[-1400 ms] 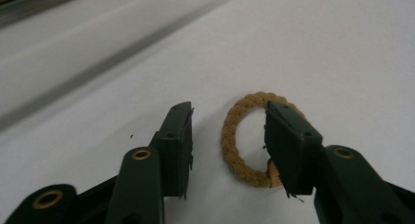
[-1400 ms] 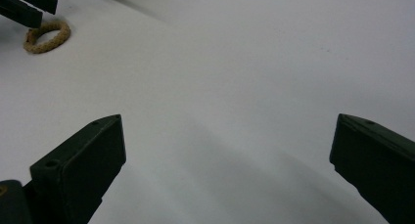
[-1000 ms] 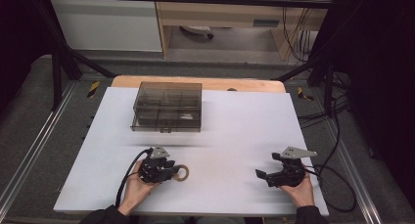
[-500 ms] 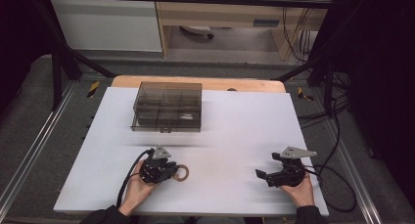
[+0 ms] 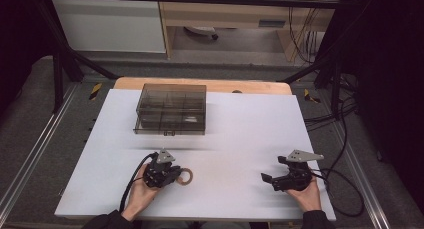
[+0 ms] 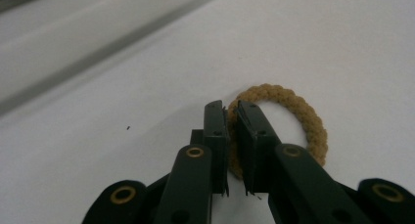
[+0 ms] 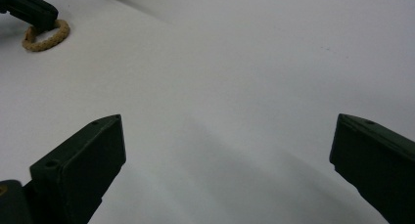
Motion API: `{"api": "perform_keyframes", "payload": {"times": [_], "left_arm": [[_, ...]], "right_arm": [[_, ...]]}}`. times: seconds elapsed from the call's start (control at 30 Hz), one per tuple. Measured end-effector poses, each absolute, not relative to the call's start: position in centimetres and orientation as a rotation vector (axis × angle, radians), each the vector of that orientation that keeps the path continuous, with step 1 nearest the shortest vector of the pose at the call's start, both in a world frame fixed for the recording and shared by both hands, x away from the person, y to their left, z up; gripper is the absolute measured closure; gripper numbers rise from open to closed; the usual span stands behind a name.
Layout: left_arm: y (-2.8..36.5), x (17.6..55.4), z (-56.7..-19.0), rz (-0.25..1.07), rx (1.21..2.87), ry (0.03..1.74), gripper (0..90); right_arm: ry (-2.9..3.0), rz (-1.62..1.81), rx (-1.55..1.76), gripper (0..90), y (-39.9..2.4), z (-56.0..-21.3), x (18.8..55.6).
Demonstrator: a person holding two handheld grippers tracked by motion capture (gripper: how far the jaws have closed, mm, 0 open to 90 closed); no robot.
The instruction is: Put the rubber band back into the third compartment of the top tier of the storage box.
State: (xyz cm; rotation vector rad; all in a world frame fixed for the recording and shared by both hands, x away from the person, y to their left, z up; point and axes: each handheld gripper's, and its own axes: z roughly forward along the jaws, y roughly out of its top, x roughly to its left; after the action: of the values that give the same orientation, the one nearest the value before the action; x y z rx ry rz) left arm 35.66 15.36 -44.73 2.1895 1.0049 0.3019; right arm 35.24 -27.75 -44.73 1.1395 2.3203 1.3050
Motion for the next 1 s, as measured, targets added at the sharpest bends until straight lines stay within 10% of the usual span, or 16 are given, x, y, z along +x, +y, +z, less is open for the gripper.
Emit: {"api": "perform_keyframes", "payload": {"times": [1.0], "left_arm": [[15.66, 35.34, -43.94, 0.292, 2.160, 0.986, 84.4]], "right_arm": [[2.326, 1.303, 1.147, 0.8, -27.75, -44.76, 35.27]]}}
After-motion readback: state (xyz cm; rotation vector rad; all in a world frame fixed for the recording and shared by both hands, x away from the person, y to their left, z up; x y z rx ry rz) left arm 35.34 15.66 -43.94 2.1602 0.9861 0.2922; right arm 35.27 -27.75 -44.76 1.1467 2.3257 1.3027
